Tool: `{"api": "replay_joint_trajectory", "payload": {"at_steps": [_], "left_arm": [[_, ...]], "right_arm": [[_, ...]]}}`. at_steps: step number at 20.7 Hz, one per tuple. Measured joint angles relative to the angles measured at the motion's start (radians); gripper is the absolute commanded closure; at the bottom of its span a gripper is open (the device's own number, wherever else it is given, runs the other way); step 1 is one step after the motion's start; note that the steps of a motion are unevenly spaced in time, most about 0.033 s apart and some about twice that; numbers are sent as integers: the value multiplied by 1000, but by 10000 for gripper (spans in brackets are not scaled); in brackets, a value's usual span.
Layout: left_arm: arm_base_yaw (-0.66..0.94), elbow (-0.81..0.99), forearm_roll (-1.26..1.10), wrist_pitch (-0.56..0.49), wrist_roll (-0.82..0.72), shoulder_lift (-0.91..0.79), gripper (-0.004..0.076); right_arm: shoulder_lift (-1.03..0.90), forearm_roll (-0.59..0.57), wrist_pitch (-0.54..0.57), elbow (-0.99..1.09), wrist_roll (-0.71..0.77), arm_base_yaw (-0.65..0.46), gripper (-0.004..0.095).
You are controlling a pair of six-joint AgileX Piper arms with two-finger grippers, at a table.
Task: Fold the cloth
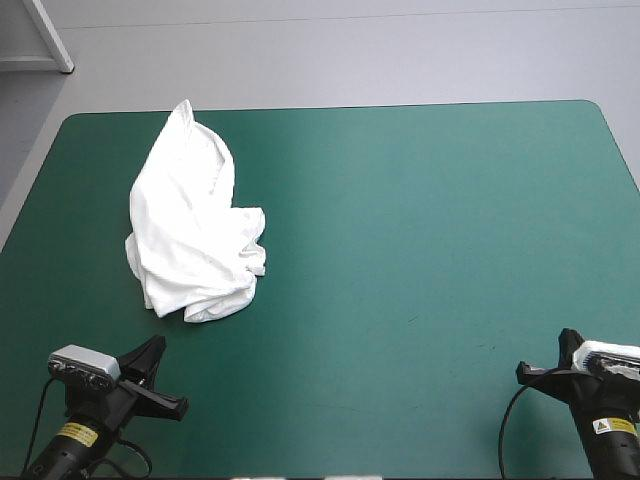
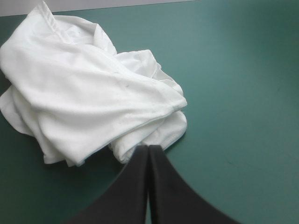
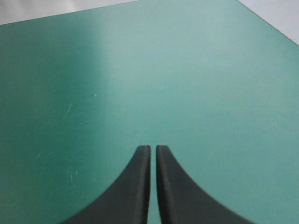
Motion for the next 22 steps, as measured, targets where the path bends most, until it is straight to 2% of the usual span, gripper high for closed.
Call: {"api": "replay_joint_trajectory", "payload": {"at_steps": [1,2,3,4,5,8,10,12,16,20,22], "left_arm": [[0,0,0,-7,0,0,602],[0,0,0,-15,0,0,466],[0,-1,0,-29,-3,2,407],[0,-7,0,-30,-5,7,278],[0,-31,-1,-32,-11,26,244],[0,-122,-3,-36,-56,110,272],[0,-221,-3,-36,-92,250,272],[2,-398,-1,3,-124,493,272],[84,-687,-4,82,-158,900,272],[221,-923,0,219,-157,1204,265],[236,-976,1,245,-153,1296,265]], "right_arm": [[0,0,29,-14,0,0,521],[0,0,59,-31,-4,0,257],[0,-1,114,-63,-30,0,170],[0,-1,144,-74,-42,0,48],[0,-3,195,-96,-60,0,44],[0,-4,265,-151,-62,13,120],[17,-11,337,-221,-59,57,120],[66,-48,454,-322,-6,104,120],[110,-121,580,-444,72,158,130],[111,-188,654,-451,133,192,130],[111,-189,665,-451,141,195,130]]}}
